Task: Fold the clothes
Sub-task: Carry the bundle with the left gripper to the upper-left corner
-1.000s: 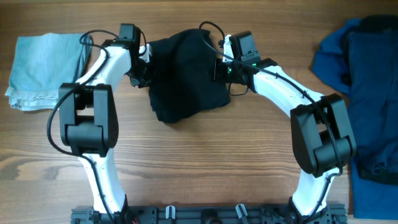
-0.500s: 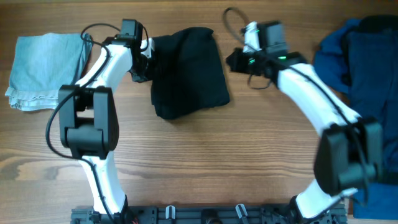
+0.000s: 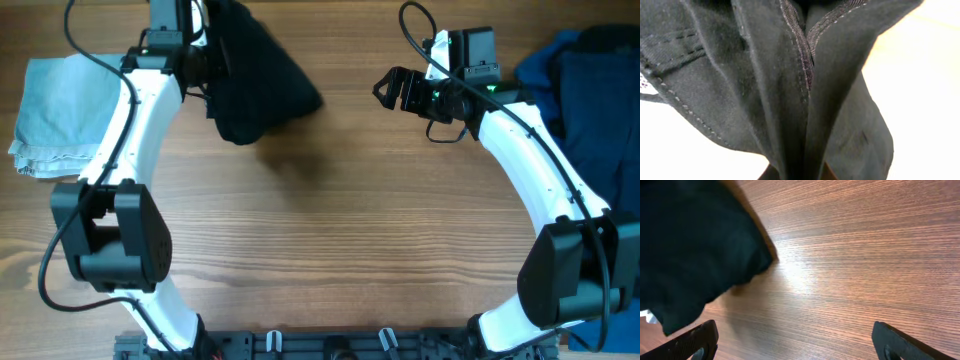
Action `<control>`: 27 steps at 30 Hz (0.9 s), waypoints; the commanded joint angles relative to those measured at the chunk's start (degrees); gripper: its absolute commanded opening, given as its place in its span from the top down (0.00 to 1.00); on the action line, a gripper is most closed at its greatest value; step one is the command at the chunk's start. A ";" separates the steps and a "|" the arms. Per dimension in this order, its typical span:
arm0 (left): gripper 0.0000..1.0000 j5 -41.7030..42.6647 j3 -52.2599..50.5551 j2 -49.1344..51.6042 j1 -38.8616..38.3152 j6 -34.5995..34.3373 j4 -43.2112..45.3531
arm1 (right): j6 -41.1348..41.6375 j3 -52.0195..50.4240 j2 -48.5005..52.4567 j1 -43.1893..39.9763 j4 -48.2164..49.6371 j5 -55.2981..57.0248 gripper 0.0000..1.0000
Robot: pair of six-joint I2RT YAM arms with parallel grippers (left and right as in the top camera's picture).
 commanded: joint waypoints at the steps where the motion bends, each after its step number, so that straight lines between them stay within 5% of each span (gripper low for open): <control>1: 0.96 -1.60 1.55 -2.78 3.10 1.75 1.57 | -0.15 0.15 0.17 -0.15 0.00 0.83 0.01; 14: 0.96 -2.64 1.55 -2.78 15.85 20.22 11.67 | -0.15 0.15 0.17 -0.15 0.00 0.83 0.01; 19: 0.96 -2.62 1.53 -2.75 24.76 18.71 12.76 | -0.13 0.15 0.17 -0.15 0.00 0.83 0.01; 27: 0.96 -2.67 1.53 0.52 35.32 3.78 6.49 | -0.13 0.15 0.17 -0.15 0.00 0.83 0.00</control>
